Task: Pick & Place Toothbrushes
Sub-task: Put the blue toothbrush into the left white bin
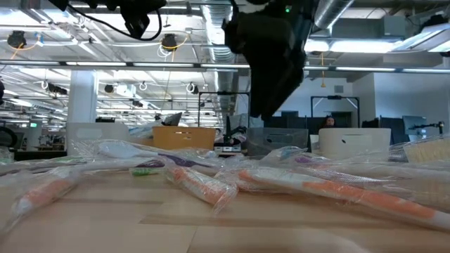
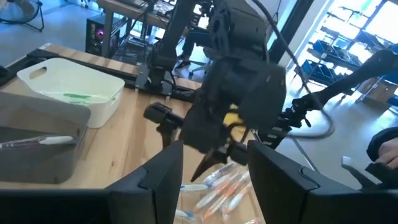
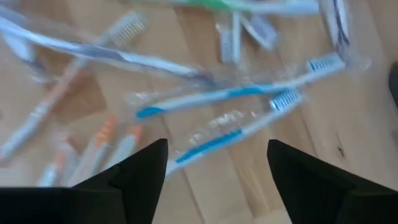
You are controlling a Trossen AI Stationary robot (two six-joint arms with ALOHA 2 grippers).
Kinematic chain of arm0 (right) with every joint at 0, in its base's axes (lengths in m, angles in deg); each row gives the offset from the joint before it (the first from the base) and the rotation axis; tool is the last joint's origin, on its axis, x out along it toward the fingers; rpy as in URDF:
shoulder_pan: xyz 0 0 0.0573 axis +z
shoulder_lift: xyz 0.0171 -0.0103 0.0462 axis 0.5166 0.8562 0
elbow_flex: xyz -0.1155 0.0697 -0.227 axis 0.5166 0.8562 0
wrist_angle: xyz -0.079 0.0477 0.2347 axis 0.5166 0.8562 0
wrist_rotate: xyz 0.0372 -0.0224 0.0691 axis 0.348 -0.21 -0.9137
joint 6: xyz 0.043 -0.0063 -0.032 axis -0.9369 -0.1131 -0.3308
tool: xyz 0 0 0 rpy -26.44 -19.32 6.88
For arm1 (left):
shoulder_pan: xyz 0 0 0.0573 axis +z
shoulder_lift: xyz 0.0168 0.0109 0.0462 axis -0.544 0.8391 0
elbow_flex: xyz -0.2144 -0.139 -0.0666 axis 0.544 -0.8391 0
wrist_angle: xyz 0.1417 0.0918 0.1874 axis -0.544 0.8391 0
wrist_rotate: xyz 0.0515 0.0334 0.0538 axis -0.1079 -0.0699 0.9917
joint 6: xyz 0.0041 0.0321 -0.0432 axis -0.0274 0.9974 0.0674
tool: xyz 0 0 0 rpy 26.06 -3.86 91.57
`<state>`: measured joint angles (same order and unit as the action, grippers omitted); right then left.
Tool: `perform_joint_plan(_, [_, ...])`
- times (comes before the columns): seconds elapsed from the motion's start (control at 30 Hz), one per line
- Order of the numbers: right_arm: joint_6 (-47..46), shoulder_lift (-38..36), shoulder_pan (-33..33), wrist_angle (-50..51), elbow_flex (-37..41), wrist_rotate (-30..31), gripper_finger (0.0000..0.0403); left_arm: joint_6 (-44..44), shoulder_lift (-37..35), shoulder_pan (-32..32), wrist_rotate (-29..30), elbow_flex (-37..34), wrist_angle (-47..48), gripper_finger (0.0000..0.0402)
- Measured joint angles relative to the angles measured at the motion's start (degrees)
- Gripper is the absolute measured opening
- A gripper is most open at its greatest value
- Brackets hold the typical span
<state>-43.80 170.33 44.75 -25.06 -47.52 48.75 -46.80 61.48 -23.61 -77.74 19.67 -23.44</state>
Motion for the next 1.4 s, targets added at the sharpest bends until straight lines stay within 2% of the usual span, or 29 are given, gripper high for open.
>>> perform_joint_plan(0.27, [-4.43, 3.70, -1.18, 1.35, -1.03, -7.24, 0.0276, 0.00, 0.00, 0.00, 0.00, 0.00, 0.21, 0.0172])
perform_joint_plan(0.6, [-3.81, 5.61, -2.50, 1.46, -0.99, -7.41, 0.0276, 0.00, 0.00, 0.00, 0.00, 0.00, 0.41, 0.0172])
perform_joint_plan(0.73, [-3.97, 6.90, -4.30, 0.60, -1.04, -6.73, 0.0276, 0.00, 0.01, 0.00, 0.00, 0.02, -2.35, 0.0172])
perform_joint_plan(0.87, [-3.70, 10.54, -5.95, -0.75, -0.77, -11.32, 0.0276, 0.07, -0.48, 0.00, 0.00, 0.05, -2.75, 0.0172])
perform_joint_plan(0.97, [-3.55, 12.64, -6.63, -0.13, -1.31, -12.16, 0.0276, 0.46, -0.90, 0.00, -0.02, 0.07, -2.63, 0.0172])
perform_joint_plan(1.1, [-3.08, 13.42, -8.21, -0.26, -1.31, -17.09, 0.0272, 0.44, -1.11, 0.00, 0.00, 0.07, -2.35, 0.0172])
perform_joint_plan(1.23, [-2.86, 13.09, -8.48, -0.09, -1.08, -16.79, 0.0231, 0.44, -1.11, 0.00, -0.01, 0.07, -2.22, 0.0172])
perform_joint_plan(1.4, [-2.96, 13.02, -8.54, 0.81, -0.97, -16.06, 0.0115, 0.51, -1.11, 0.00, 0.00, 0.07, -2.28, 0.0172])
